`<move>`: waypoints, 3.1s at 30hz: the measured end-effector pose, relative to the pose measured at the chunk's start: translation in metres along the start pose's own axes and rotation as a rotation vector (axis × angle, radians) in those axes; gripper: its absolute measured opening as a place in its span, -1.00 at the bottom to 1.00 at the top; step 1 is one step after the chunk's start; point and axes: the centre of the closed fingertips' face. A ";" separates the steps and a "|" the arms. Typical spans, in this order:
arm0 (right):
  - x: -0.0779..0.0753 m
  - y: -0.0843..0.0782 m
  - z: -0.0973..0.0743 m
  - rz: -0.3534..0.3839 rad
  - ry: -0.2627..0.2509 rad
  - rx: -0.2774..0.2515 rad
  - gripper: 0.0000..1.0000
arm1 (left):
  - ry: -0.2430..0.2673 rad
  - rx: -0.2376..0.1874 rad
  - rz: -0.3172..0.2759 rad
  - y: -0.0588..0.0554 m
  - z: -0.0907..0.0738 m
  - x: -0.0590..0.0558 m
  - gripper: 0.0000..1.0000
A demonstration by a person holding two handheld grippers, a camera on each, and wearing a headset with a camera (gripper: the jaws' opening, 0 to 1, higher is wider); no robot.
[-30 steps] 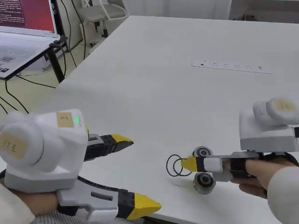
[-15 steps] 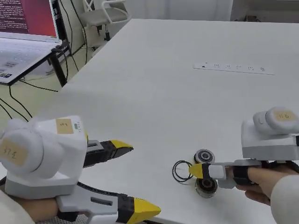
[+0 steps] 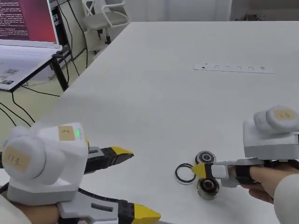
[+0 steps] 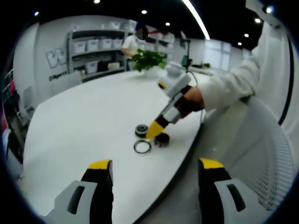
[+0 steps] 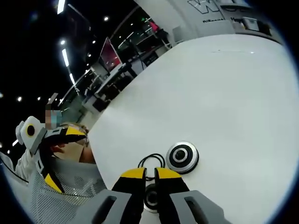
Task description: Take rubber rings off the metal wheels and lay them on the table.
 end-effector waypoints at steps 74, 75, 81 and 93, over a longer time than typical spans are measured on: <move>-0.040 0.027 -0.039 -0.435 -0.003 -0.049 -0.39 | -0.206 -0.100 0.284 0.117 0.099 0.040 0.50; -0.041 0.025 -0.037 -0.441 -0.003 -0.043 -0.39 | -0.209 -0.095 0.285 0.114 0.102 0.040 0.49; -0.045 0.015 -0.028 -0.483 -0.007 -0.010 -0.34 | -0.221 -0.087 0.254 0.095 0.124 0.038 0.32; -0.048 0.011 -0.018 -0.546 -0.030 0.003 -0.40 | -0.192 -0.066 0.176 0.060 0.147 0.042 -0.25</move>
Point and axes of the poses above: the centre of the closed fingertips' face, and the gripper's own axes: z roughly forward along the fingers, x roughly to its left, y roughly out of its top
